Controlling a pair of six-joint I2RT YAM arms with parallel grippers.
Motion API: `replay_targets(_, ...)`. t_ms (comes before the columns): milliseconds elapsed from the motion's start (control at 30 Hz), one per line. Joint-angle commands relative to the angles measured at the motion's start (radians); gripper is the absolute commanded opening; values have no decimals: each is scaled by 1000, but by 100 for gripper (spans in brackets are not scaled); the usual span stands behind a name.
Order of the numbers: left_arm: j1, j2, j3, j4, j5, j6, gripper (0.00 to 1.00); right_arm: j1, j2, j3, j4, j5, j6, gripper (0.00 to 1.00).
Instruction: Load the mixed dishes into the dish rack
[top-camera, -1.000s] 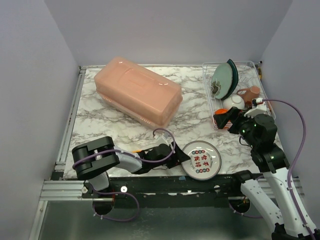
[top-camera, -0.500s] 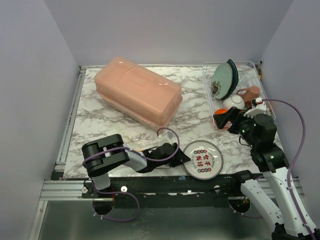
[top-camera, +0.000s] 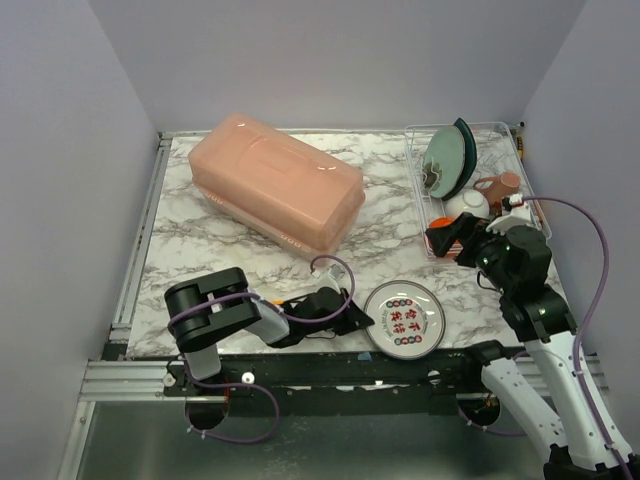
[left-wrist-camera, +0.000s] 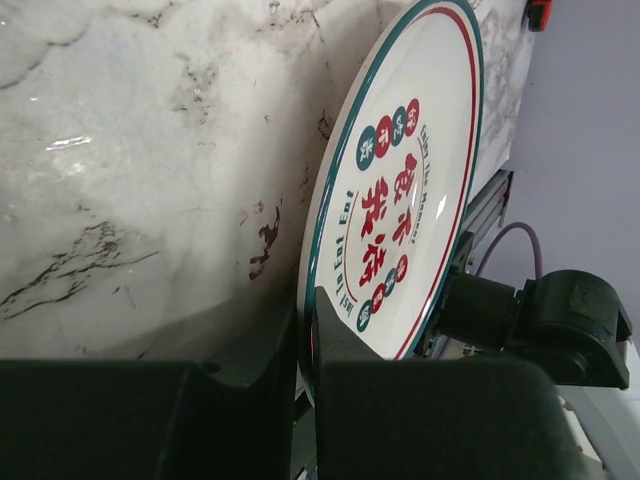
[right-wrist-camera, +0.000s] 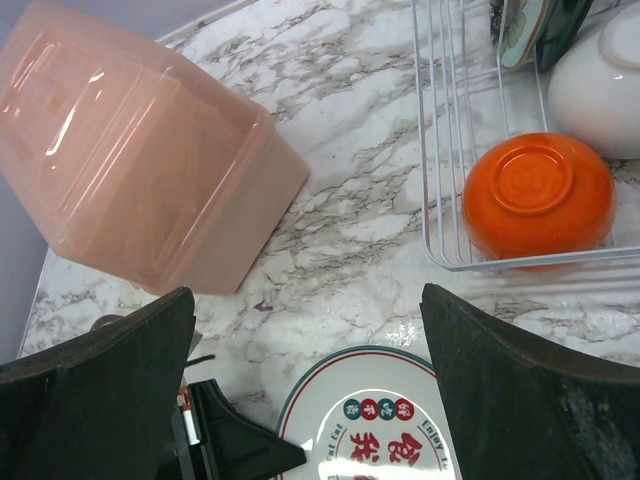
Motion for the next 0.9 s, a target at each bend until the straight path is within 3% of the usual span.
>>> replay_targets(0, 2, -91, -15, -92, 17, 78, 6, -4, 10, -14, 18, -21, -9, 97)
replay_targets(167, 2, -209, -29, -140, 14, 140, 0, -3, 22, -14, 16, -21, -6, 97)
replay_targets(600, 16, -603, -96, -392, -98, 224, 0, -2, 71, -16, 23, -95, -15, 99)
replay_targets(667, 26, -684, -99, -471, -132, 225, 0, -4, 87, -22, 42, -180, -24, 100)
replay_targets(800, 49, -857, -94, -644, -204, 260, 0, -2, 160, -48, 109, -595, -70, 100)
replay_targets(867, 63, -944, -94, -704, -228, 284, 0, -2, 197, -58, 110, -686, -74, 100)
